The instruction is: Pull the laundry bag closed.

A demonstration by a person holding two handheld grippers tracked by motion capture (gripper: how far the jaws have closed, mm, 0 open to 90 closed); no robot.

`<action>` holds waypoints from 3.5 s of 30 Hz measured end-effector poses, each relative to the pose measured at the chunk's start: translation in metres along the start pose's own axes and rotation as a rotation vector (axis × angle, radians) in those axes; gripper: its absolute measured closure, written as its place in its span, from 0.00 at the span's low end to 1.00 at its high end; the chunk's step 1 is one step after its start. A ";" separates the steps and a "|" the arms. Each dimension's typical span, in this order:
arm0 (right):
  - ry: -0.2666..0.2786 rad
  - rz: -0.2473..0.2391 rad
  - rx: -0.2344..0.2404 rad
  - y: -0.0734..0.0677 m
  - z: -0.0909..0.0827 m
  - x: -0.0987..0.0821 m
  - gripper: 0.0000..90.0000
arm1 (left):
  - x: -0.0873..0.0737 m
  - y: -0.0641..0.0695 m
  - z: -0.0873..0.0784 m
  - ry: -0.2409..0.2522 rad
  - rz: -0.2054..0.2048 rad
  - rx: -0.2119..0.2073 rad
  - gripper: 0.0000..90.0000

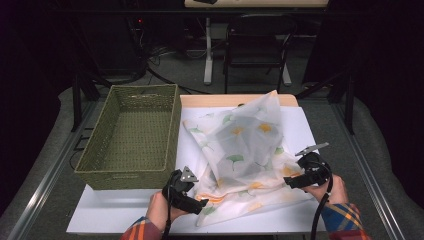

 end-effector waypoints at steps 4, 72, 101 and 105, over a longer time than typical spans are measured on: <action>-0.003 -0.051 0.034 -0.018 0.002 0.003 0.02 | 0.004 -0.001 0.008 -0.016 -0.006 0.004 0.09; -0.018 -0.306 0.247 -0.118 0.044 0.024 0.07 | 0.000 -0.022 0.028 0.005 -0.163 -0.017 0.98; -0.044 -0.428 0.381 -0.182 0.076 0.058 0.03 | 0.012 -0.020 0.011 0.082 -0.182 -0.068 0.98; -0.044 -0.441 0.386 -0.190 0.080 0.063 0.06 | 0.012 -0.022 0.009 0.087 -0.180 -0.068 0.98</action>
Point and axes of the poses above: each handheld gripper's, and its own axes: z roughly forward along the jaws, x roughly out of its top, y roughly to its right, the point moved 9 cm from there along z, roughly forward along the jaws, and after that the axes turned 14 degrees about x, right-handed, at the moved point
